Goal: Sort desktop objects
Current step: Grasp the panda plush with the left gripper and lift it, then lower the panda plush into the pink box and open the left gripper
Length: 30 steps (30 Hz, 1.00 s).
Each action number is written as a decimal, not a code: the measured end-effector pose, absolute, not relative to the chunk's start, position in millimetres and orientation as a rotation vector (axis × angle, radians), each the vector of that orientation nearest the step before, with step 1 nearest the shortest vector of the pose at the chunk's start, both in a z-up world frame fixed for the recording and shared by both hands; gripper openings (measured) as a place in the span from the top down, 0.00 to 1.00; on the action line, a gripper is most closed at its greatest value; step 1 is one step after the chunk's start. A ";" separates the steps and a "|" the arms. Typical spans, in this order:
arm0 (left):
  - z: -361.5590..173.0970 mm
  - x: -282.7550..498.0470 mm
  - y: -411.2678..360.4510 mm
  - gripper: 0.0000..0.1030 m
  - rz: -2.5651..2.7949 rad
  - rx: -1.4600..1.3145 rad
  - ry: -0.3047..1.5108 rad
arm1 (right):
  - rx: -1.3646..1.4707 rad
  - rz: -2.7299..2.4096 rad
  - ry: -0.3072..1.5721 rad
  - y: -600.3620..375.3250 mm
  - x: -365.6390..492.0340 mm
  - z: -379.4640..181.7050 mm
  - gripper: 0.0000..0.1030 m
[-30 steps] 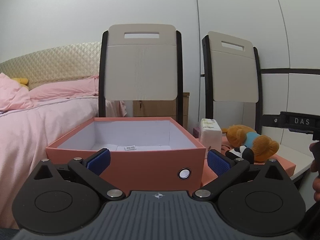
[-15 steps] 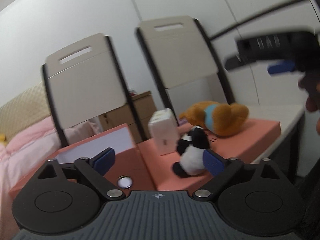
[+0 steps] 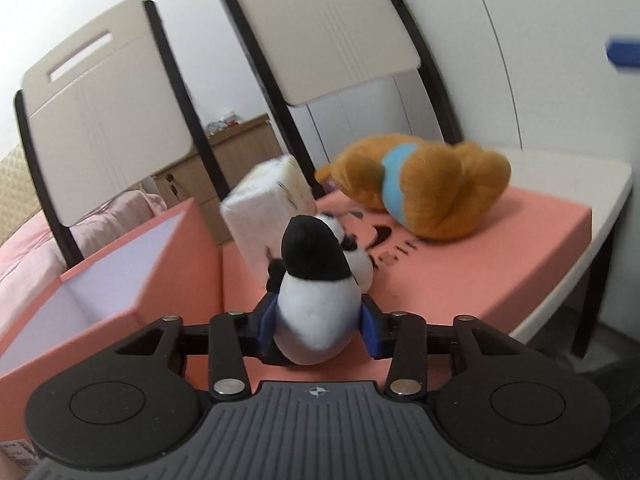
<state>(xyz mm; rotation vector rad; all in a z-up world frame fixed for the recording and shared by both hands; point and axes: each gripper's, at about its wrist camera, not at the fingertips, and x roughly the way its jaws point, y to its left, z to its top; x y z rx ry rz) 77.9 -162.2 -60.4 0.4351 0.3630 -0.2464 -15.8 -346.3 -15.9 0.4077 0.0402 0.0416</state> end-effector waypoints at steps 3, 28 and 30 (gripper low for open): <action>-36.2 70.2 -141.9 0.55 -0.226 0.394 0.311 | 0.404 0.033 0.038 -344.4 -17.0 -16.3 0.00; -19.7 130.6 -4.1 0.12 -0.086 0.145 0.340 | 0.241 0.153 0.189 -252.0 42.3 -25.7 0.00; -17.1 117.5 -5.8 0.11 -0.101 0.134 0.306 | 0.230 0.161 0.196 -249.1 42.8 -26.3 0.00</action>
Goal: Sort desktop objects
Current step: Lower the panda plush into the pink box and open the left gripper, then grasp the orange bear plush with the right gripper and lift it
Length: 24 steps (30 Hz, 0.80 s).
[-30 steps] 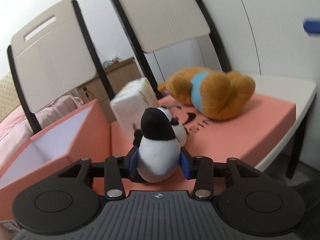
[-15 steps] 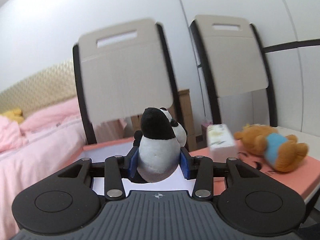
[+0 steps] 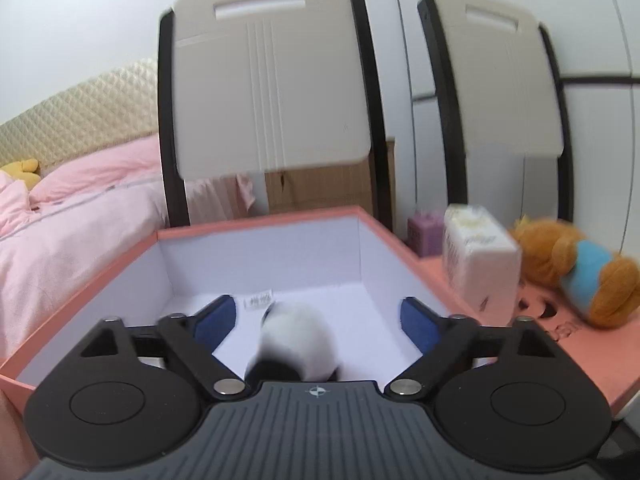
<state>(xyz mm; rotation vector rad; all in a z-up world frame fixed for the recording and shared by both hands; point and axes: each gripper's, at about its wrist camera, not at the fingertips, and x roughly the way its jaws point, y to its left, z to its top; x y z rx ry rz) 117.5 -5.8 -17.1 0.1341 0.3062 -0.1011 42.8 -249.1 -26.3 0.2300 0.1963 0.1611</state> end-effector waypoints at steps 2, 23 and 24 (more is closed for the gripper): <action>-16.2 108.4 -6.4 0.11 -0.111 0.135 0.295 | 0.225 0.161 0.194 -247.9 40.7 -26.4 0.00; -23.9 26.4 15.2 0.00 -0.071 0.111 0.207 | 0.117 0.089 0.167 -237.9 13.4 -33.7 0.00; -24.4 26.2 16.1 0.00 -0.072 0.110 0.208 | 0.119 0.082 0.168 -239.6 14.7 -33.2 0.00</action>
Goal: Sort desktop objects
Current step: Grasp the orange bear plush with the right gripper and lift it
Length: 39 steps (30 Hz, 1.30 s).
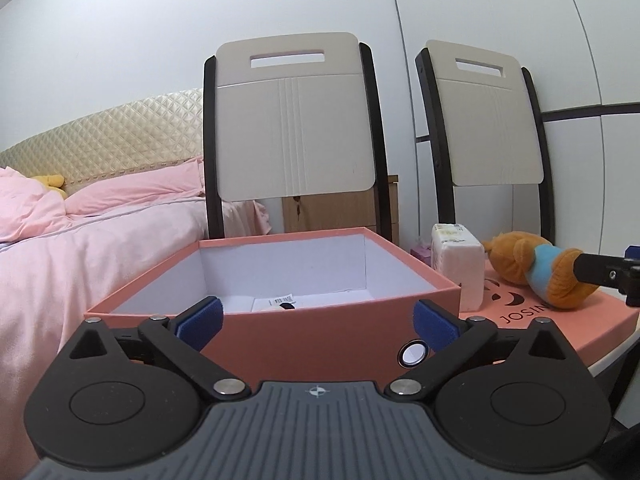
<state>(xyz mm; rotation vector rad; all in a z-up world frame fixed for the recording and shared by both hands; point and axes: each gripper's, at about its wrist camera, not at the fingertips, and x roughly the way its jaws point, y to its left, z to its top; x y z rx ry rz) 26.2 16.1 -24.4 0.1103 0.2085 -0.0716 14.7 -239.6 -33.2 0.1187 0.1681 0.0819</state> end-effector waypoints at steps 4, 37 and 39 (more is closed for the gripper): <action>-26.2 28.1 19.3 0.00 -0.065 0.101 0.226 | 0.142 0.071 0.208 -251.7 33.6 -28.5 0.00; -24.4 45.1 48.1 0.00 -0.004 0.008 0.344 | 0.151 -0.110 0.387 -298.6 160.3 -0.4 0.32; -21.0 43.6 51.1 0.00 0.011 0.009 0.329 | 0.134 -0.089 0.349 -286.3 158.3 24.8 0.32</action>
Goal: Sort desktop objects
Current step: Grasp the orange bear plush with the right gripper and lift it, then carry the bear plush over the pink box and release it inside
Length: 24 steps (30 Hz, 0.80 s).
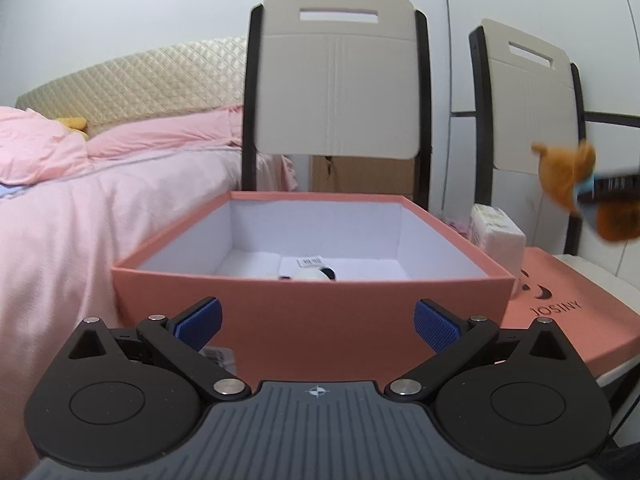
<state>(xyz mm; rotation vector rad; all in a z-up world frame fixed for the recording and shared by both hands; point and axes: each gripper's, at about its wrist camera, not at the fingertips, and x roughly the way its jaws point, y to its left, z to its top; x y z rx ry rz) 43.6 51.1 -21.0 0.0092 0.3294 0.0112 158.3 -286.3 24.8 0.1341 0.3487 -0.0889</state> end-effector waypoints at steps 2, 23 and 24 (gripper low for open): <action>-16.1 42.9 56.3 0.00 0.023 0.004 0.311 | 0.126 -0.036 0.334 -267.5 162.4 49.5 0.32; 0.2 44.2 110.5 0.00 0.101 -0.118 0.271 | -0.067 0.464 0.792 37.4 334.2 0.5 0.32; 0.2 44.3 111.4 0.00 0.101 -0.122 0.273 | -0.075 0.463 0.817 40.9 338.9 -7.3 0.32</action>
